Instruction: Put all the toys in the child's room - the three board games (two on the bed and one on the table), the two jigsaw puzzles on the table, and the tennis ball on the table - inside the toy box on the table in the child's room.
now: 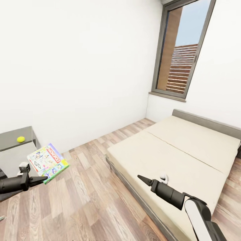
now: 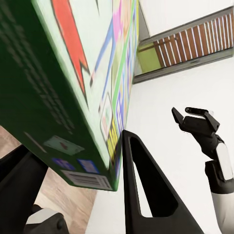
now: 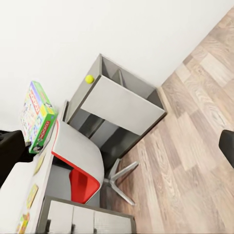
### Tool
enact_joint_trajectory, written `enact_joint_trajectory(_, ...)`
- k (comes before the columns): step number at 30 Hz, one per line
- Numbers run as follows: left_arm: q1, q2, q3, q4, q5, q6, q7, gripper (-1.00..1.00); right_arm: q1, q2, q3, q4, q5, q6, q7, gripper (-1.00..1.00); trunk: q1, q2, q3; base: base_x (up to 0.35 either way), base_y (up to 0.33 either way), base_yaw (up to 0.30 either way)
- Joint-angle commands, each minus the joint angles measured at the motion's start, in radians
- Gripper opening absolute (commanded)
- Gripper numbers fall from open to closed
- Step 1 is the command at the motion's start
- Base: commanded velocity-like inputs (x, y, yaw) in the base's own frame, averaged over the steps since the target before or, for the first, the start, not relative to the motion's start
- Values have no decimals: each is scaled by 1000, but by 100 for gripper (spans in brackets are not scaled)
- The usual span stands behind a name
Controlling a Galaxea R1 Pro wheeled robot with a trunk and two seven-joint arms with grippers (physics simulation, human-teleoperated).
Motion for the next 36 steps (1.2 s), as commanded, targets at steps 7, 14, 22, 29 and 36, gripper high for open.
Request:
enact_joint_trajectory(7, -1, -1, 0, 0, 1, 9, -4, -100, -1, -1, -2, -1, -2, 7, 2, 100, -27, 48, 20, 0, 0, 287)
enact_joint_trajectory(14, -1, -2, 0, 0, 1, 9, -4, -100, -1, -2, -2, -1, -2, 7, 2, 100, -53, 97, 42, 0, 0, 286)
enact_joint_trajectory(22, -1, -2, 0, 0, 1, 5, -4, -100, -1, -6, -3, -1, -1, 7, 2, 100, -84, 153, 67, 0, 0, 286)
enact_joint_trajectory(29, -1, -2, 0, -1, 1, 4, -4, -100, -1, -8, -4, -1, 0, 7, 3, 100, -111, 202, 89, 0, 0, 287)
enact_joint_trajectory(36, -1, 1, 2, -9, 4, 3, -4, -100, -1, -14, -12, -4, 0, 8, 8, 100, -130, 237, 105, 0, 0, 286)
